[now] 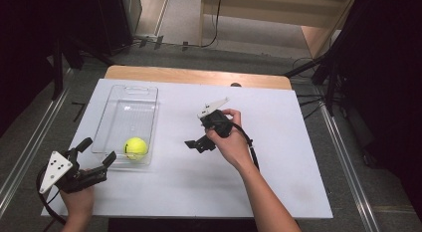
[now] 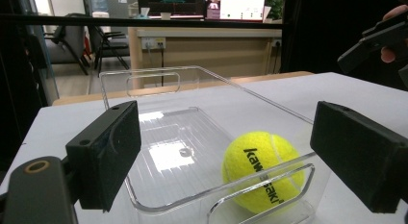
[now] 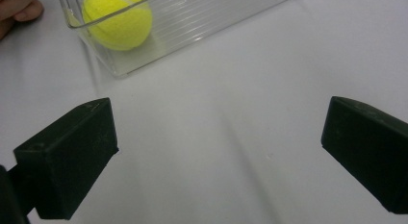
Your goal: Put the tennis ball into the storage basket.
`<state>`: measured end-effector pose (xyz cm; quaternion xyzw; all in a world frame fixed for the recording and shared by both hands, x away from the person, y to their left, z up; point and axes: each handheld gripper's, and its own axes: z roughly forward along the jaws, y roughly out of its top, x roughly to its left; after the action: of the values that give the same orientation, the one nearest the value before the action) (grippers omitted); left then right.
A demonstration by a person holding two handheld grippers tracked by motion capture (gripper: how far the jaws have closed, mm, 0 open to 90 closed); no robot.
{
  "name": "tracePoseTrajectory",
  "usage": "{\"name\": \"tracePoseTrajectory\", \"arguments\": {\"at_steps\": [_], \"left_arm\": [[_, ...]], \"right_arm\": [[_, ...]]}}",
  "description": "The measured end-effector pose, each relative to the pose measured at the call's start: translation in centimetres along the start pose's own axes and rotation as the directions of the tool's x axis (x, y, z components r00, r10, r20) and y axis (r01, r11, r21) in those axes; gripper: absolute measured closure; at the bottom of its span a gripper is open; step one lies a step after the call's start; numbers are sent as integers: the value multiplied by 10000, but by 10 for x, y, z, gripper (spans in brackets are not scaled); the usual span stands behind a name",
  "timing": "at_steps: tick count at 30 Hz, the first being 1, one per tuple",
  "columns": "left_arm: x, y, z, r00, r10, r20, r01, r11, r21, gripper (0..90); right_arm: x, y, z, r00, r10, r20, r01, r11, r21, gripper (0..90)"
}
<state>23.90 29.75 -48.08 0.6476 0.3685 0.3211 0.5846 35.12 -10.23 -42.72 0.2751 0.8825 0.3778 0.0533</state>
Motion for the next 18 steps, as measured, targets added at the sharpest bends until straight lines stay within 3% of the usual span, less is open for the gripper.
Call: {"name": "tracePoseTrajectory", "arguments": {"at_steps": [18], "left_arm": [[0, 0, 0, 10000, -16, -29, 16, 10000, 1, 111]], "right_arm": [[-11, -36, -26, 9974, 478, 532, -443, 9969, -649, 0]]}}
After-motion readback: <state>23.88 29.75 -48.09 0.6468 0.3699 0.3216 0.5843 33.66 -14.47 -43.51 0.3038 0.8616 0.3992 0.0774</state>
